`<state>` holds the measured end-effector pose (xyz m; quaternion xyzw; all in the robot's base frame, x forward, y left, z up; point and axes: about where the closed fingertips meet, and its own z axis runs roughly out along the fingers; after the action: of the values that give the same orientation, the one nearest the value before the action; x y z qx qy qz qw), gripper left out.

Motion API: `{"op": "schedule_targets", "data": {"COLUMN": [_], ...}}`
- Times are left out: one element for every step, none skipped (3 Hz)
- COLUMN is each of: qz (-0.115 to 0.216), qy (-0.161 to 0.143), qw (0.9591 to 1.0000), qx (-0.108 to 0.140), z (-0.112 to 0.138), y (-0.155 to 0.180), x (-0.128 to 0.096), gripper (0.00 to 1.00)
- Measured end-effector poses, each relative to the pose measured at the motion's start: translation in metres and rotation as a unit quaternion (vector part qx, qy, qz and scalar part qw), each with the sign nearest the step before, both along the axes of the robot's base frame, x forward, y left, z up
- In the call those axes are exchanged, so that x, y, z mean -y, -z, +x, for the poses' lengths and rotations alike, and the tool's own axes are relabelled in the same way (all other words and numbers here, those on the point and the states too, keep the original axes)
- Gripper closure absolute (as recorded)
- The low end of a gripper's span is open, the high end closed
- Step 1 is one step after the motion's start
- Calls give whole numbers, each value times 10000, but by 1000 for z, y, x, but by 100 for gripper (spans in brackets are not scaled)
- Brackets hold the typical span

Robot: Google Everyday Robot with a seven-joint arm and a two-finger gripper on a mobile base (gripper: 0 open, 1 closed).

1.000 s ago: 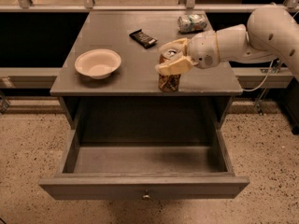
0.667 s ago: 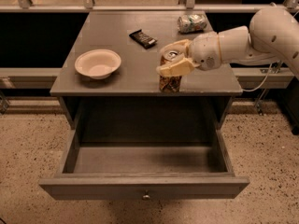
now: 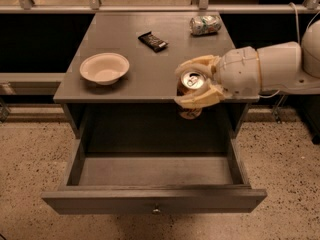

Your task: Place orange can into top drawer

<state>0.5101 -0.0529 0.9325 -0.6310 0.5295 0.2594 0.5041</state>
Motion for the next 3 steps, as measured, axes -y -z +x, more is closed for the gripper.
{"op": "schedule_targets", "data": {"qz": [0, -15, 39], "qy": [-188, -180, -213], "qw": [9994, 9991, 9994], "qx": [300, 394, 280], "z": [-41, -48, -38], "y": [-3, -3, 9], "x": [8, 14, 9], "gripper": [100, 100, 100]}}
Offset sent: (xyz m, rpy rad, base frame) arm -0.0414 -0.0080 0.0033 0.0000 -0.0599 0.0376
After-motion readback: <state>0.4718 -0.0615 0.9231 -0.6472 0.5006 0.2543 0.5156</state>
